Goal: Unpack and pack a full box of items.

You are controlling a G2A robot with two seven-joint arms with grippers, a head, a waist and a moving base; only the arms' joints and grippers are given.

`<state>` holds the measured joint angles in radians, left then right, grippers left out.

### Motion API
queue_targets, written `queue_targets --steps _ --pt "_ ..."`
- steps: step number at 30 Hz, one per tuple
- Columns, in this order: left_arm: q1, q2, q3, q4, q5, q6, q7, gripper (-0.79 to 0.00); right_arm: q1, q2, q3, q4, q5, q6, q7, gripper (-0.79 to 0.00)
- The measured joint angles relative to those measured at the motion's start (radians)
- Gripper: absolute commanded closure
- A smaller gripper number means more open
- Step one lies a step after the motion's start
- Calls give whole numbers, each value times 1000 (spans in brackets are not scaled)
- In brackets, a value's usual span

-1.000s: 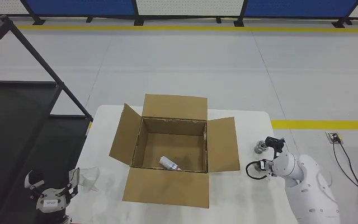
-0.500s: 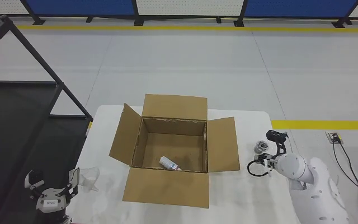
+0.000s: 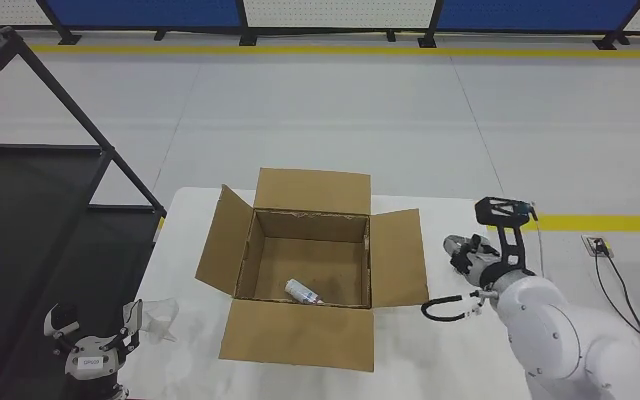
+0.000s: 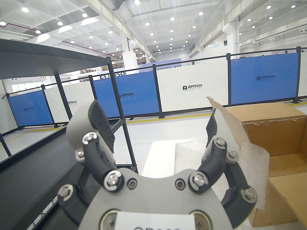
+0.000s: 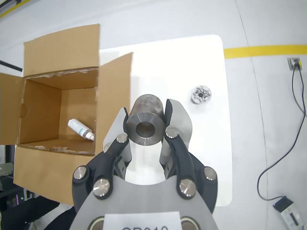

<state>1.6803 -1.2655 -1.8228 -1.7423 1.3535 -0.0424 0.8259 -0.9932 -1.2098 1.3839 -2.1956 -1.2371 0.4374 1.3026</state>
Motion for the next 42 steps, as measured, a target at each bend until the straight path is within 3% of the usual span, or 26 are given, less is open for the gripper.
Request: queue_targets --steps 9,19,31,42 --pt "0 0 0 0 0 0 0 -785 385 -70 -408 227 -40 -24 105 0" --pt "0 0 0 0 0 0 0 -785 739 -222 -741 695 167 -48 64 0" --pt "0 0 0 0 0 0 0 -785 856 -420 -923 1305 455 -182 -152 0" --pt "0 0 0 0 0 0 0 -785 848 -578 -985 1666 558 -233 -314 0"
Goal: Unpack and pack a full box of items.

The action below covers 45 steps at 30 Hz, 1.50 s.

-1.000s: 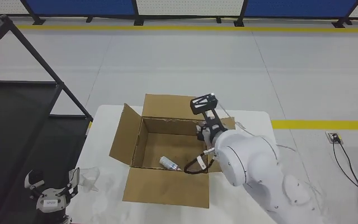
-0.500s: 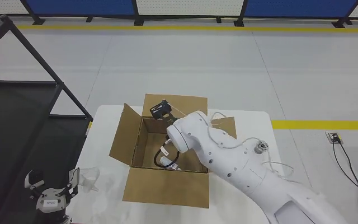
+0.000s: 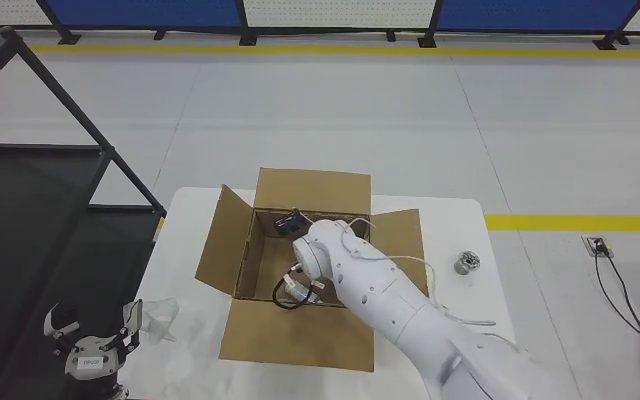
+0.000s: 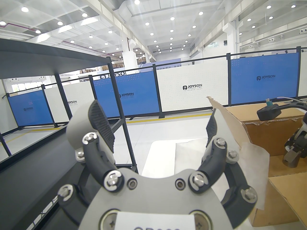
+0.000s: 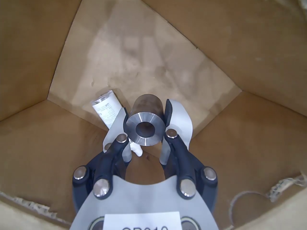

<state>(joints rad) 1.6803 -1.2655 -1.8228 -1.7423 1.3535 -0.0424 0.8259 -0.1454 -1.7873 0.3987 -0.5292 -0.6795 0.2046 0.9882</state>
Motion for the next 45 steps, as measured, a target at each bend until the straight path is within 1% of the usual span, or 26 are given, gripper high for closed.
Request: queue_targets --steps 4,9,10,11,12,14,16,17,19,27,33,39,42,45 --pt "0 0 0 0 0 0 0 -785 -4 -46 -9 86 5 17 -44 0" --pt "0 0 0 0 0 0 0 -785 -2 -90 -18 159 -11 62 -88 0" --pt "0 0 0 0 0 0 0 -785 -1 -99 -18 176 -14 67 -97 -68" --pt "0 0 0 0 0 0 0 -785 0 -106 -19 189 -15 68 -100 -225" --pt "0 0 0 0 0 0 0 -785 1 -112 -17 202 -14 65 -103 -348" --pt "0 0 0 0 0 0 0 -785 6 -123 -12 231 -8 53 -110 -422" --pt "0 0 0 0 0 0 0 -785 12 -133 -6 257 -2 43 -116 -625" --pt "0 0 0 0 0 0 0 -785 14 -136 -4 267 -1 38 -118 -690" --pt "0 0 0 0 0 0 0 -785 19 -143 1 286 2 27 -121 -785" --pt "0 0 0 0 0 0 0 -785 35 -158 20 320 7 5 -140 -785" --pt "0 0 0 0 0 0 0 -785 64 -155 48 298 26 -56 -172 -785" --pt "0 0 0 0 0 0 0 -785 82 -140 68 253 17 -89 -189 -785" --pt "0 0 0 0 0 0 0 -785 89 -125 78 201 -1 -87 -197 -785" --pt "0 0 0 0 0 0 0 -785 91 -97 97 114 -24 -76 -191 -785"
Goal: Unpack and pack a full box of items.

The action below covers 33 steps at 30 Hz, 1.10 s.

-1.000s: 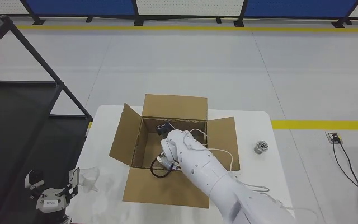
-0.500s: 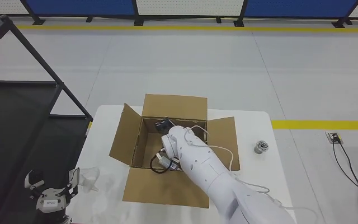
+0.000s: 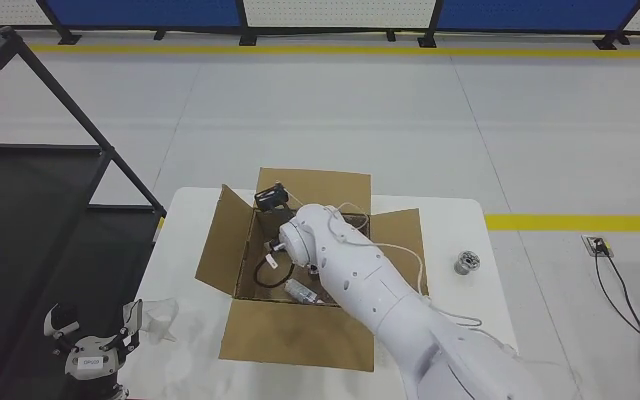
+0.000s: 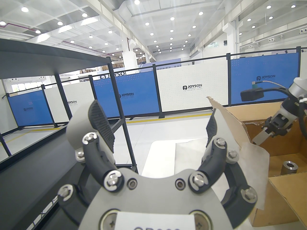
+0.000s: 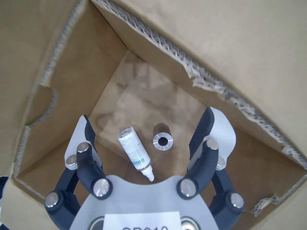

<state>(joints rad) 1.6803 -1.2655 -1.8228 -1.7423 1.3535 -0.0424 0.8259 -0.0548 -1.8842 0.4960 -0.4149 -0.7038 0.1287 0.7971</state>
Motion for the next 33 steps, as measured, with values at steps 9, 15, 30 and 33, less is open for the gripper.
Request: queue_targets --steps 9,15,30,33 --pt "0 0 0 0 0 0 0 -785 -231 207 174 -676 -279 193 167 -785" --pt "0 0 0 0 0 0 0 -785 -613 355 416 -1335 -609 110 409 -785" --pt "0 0 0 0 0 0 0 -785 -720 373 533 -1429 -641 100 382 -785" --pt "0 0 0 0 0 0 0 -785 -728 379 633 -1433 -620 160 360 -785"
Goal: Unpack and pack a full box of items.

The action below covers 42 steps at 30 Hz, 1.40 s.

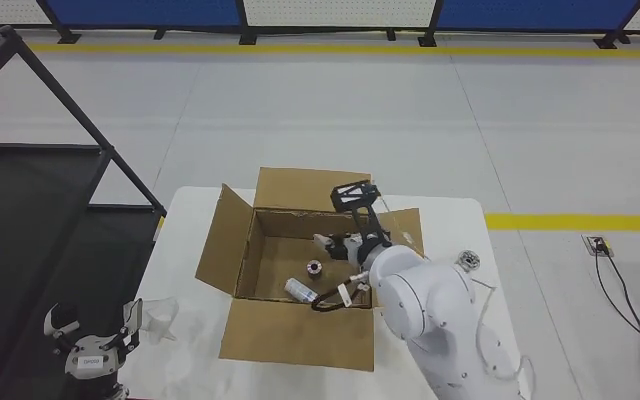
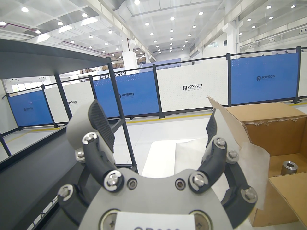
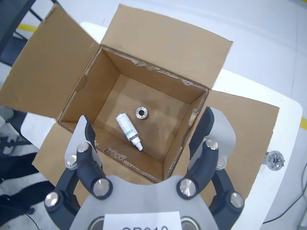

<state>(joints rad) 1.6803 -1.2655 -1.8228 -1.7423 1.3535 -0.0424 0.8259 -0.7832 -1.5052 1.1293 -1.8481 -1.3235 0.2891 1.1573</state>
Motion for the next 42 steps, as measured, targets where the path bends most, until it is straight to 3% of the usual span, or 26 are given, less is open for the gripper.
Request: queue_targets --steps 6,13,20,25,35,37,38,40,42 --pt "0 0 0 0 0 0 0 -785 -65 23 246 -30 -110 136 10 -785" --pt "0 0 0 0 0 0 0 -785 -42 41 446 180 -199 230 56 -785" --pt "0 0 0 0 0 0 0 -785 87 52 499 560 -222 207 84 -785" --pt "0 0 0 0 0 0 0 -785 164 58 518 773 -194 186 22 -785" --pt "0 0 0 0 0 0 0 -785 225 65 561 968 -66 128 -124 -785" --pt "0 0 0 0 0 0 0 -785 236 65 557 999 -56 127 -145 -616" --pt "0 0 0 0 0 0 0 -785 242 66 556 1013 -51 127 -152 -403" --pt "0 0 0 0 0 0 0 -785 256 67 555 1045 -42 122 -166 -280" --pt "0 0 0 0 0 0 0 -785 269 69 554 1069 -36 119 -177 -3"
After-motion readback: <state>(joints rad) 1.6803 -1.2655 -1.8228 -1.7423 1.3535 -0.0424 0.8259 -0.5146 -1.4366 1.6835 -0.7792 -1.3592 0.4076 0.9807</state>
